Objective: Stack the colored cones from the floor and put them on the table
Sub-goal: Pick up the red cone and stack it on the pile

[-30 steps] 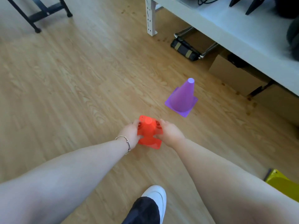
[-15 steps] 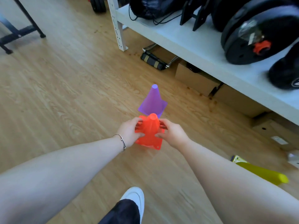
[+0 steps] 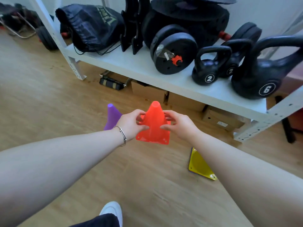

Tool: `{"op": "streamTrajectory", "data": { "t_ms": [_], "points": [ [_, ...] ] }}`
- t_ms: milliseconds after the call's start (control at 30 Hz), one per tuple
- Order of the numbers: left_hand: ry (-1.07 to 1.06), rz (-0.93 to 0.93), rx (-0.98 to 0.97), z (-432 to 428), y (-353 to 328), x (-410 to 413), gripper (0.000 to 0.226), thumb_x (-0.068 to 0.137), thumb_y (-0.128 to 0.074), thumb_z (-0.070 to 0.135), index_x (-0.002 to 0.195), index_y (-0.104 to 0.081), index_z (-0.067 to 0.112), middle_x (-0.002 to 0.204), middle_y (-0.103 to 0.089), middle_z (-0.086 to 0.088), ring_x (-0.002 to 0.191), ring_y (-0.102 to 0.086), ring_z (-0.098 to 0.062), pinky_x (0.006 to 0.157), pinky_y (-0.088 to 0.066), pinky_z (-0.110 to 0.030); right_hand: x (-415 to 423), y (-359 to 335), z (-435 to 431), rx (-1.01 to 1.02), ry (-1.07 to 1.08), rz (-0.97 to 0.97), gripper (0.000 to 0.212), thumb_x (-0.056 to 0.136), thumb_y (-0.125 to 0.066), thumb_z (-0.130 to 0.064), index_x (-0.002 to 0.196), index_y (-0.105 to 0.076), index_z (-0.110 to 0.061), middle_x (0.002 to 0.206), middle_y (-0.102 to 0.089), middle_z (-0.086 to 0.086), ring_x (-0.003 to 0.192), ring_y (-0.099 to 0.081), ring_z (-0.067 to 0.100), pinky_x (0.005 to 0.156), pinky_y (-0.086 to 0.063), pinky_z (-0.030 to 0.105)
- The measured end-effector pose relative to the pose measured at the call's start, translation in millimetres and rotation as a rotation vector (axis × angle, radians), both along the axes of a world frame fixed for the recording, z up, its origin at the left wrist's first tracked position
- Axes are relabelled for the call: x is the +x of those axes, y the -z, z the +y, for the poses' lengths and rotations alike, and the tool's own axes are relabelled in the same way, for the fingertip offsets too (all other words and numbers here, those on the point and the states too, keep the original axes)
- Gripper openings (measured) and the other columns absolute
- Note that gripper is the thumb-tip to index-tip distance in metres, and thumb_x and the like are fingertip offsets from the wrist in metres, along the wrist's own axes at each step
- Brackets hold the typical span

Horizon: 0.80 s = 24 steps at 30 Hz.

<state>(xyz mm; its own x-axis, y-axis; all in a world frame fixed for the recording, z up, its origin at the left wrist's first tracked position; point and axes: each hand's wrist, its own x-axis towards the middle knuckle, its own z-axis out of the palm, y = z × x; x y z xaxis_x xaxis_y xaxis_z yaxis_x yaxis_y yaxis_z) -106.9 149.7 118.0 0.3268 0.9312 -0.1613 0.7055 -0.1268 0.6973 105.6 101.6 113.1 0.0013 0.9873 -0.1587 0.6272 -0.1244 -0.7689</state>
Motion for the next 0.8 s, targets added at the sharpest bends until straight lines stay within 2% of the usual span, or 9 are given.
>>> {"op": "streamTrajectory", "data": {
  "t_ms": [233, 400, 533, 600, 800],
  "points": [
    [0.164, 0.054, 0.041, -19.6, -36.5, 75.5, 0.054, 0.07, -0.079, 0.033, 0.118, -0.055, 0.029, 0.113, -0.067, 0.002, 0.088, -0.067, -0.016, 0.083, -0.053, -0.029, 70.1, -28.3, -42.2, 0.02, 0.091, 0.015, 0.063, 0.074, -0.08, -0.026, 0.132, -0.054, -0.027, 0.12, -0.066, -0.008, 0.104, -0.059, 0.0, 0.09, -0.041, 0.015],
    [0.209, 0.009, 0.036, -41.0, -45.6, 133.5, 0.056, 0.072, -0.077, 0.031, 0.122, -0.053, 0.028, 0.117, -0.066, 0.001, 0.094, -0.066, -0.017, 0.086, -0.051, -0.03, 121.1, -37.9, -69.2, 0.043, 0.152, -0.023, 0.065, 0.075, -0.08, -0.021, 0.134, -0.054, -0.023, 0.122, -0.063, 0.0, 0.104, -0.059, 0.005, 0.096, -0.045, 0.02],
    [0.223, -0.03, 0.009, -61.0, -35.0, 173.8, 0.055, 0.071, -0.077, 0.031, 0.12, -0.054, 0.028, 0.115, -0.067, 0.0, 0.105, -0.062, -0.016, 0.082, -0.044, -0.023, 156.8, -34.7, -91.1, -0.008, 0.183, -0.062, 0.062, 0.074, -0.08, -0.022, 0.132, -0.056, -0.023, 0.121, -0.067, -0.002, 0.106, -0.061, 0.006, 0.096, -0.046, 0.022],
    [0.227, -0.041, -0.02, -70.4, -24.5, 188.8, 0.054, 0.071, -0.077, 0.032, 0.119, -0.053, 0.03, 0.116, -0.067, 0.0, 0.103, -0.063, -0.016, 0.082, -0.046, -0.025, 168.2, -29.2, -102.5, -0.032, 0.199, -0.079, 0.063, 0.074, -0.08, -0.024, 0.132, -0.056, -0.023, 0.12, -0.067, -0.004, 0.104, -0.061, 0.004, 0.09, -0.043, 0.017],
    [0.263, -0.036, -0.072, -90.8, 6.0, 213.7, 0.052, 0.071, -0.077, 0.033, 0.117, -0.053, 0.032, 0.116, -0.067, 0.003, 0.104, -0.062, -0.014, 0.079, -0.046, -0.024, 188.6, 0.2, -132.6, -0.072, 0.249, -0.077, 0.061, 0.073, -0.08, -0.028, 0.13, -0.057, -0.026, 0.119, -0.067, -0.007, 0.102, -0.059, 0.001, 0.087, -0.043, 0.016]
  ]
}}
